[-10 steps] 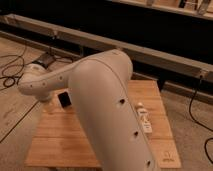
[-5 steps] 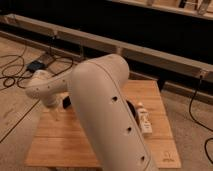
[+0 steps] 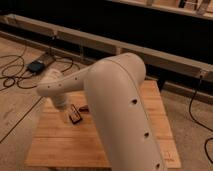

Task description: Knock the eraser over

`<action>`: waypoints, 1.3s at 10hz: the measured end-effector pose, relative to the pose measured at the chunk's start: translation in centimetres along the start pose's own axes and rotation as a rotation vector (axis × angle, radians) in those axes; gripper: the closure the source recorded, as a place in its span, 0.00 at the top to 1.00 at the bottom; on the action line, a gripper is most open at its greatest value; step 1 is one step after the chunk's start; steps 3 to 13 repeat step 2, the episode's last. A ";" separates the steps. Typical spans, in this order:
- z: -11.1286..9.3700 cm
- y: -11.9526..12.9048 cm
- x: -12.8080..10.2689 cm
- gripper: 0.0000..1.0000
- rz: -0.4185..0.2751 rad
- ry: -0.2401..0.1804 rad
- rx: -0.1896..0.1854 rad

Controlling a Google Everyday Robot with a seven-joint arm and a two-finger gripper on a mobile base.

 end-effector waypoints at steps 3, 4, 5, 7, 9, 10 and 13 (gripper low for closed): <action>0.0 0.1 0.0 0.80 0.004 -0.001 -0.004; 0.0 0.1 0.0 0.80 0.004 -0.001 -0.004; 0.0 0.1 0.0 0.80 0.004 -0.001 -0.004; 0.0 0.1 0.0 0.80 0.004 -0.001 -0.004; 0.0 0.1 0.0 0.80 0.004 -0.001 -0.004; 0.0 0.1 0.0 0.80 0.004 -0.001 -0.004; 0.0 0.1 0.0 0.80 0.004 -0.001 -0.004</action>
